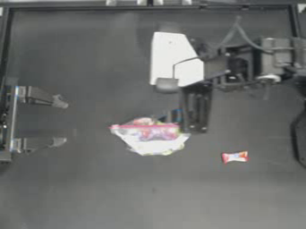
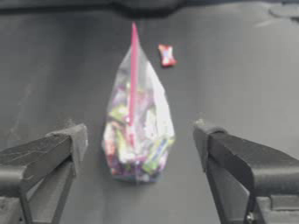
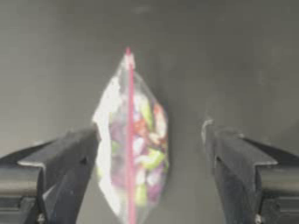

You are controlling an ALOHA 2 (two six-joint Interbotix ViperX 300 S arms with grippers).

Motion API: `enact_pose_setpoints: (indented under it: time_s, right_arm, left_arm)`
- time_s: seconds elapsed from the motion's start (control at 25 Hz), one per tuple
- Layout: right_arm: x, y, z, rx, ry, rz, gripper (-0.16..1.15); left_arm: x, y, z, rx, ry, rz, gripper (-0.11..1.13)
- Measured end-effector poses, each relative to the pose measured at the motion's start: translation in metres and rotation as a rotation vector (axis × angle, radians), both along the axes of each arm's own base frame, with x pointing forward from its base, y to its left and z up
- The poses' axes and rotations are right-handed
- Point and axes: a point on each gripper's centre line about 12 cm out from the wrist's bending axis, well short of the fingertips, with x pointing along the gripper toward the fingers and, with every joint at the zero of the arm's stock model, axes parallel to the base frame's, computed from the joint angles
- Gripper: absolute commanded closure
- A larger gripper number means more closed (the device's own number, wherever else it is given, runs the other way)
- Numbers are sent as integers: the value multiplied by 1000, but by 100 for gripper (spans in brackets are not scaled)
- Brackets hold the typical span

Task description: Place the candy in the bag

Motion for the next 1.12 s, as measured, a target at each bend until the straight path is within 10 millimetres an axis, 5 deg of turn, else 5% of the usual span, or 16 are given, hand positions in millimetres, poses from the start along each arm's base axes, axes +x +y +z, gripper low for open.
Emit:
enact_pose_setpoints:
  time_s: [1.12]
  right_arm:
    - [91,15,-53,-85,249,45,2]
  left_arm:
    - [-14,0,-18,0,12,7,1]
